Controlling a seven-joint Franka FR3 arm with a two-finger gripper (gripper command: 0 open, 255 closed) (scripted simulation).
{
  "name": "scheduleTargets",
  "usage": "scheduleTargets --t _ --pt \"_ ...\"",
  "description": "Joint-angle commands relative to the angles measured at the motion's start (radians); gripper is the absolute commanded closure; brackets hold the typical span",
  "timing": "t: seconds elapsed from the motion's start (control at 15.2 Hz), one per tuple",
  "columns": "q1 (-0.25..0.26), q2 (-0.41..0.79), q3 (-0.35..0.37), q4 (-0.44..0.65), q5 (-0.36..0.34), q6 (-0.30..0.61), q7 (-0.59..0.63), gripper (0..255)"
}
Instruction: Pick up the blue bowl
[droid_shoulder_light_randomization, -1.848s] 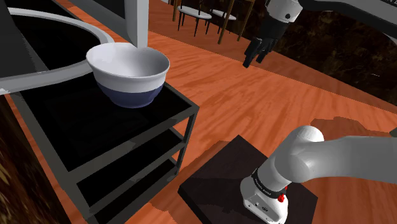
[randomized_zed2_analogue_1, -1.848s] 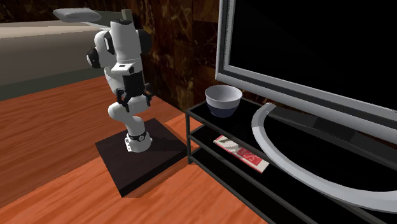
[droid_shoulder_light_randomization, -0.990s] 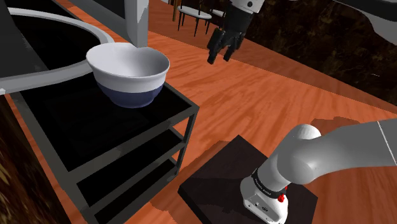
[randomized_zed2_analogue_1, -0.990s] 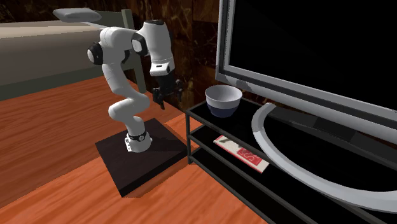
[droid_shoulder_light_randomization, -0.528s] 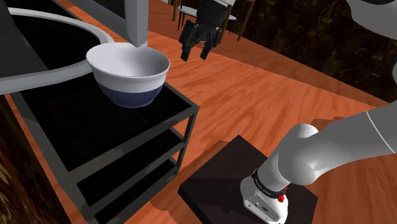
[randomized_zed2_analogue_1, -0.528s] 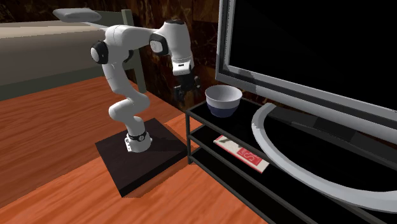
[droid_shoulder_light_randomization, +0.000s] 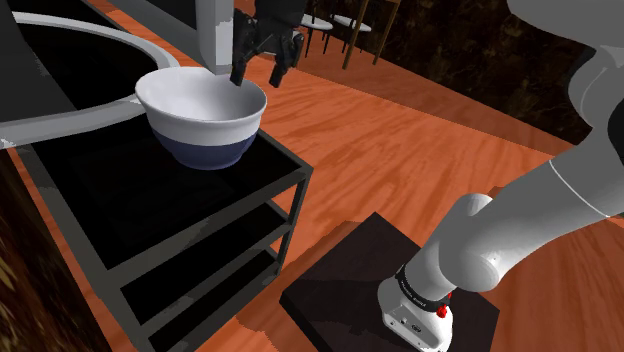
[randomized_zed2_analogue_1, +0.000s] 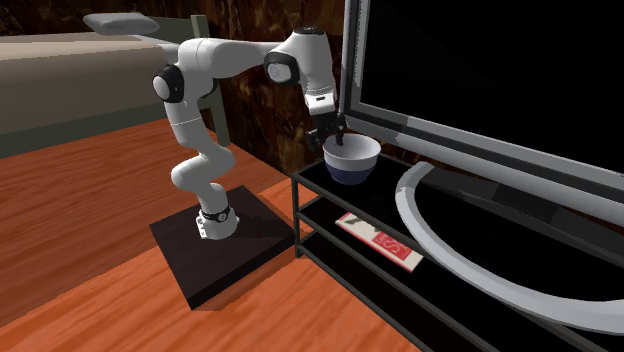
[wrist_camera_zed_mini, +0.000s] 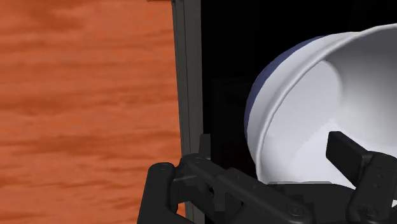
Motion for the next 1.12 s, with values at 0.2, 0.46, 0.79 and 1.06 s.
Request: scheduleTargets --t 0.2,0.46,0.79,1.06 --pt "0.005 -0.005 0.006 -0.068 0.009 0.066 -0.005 0" --pt "0.006 -0.011 0.008 -0.109 0.012 0.100 -0.011 0" --pt "0.006 -0.013 0.008 -0.110 0.013 0.099 -0.011 255" --pt "0.006 -0.013 0.008 -0.110 0.013 0.099 -0.011 255"
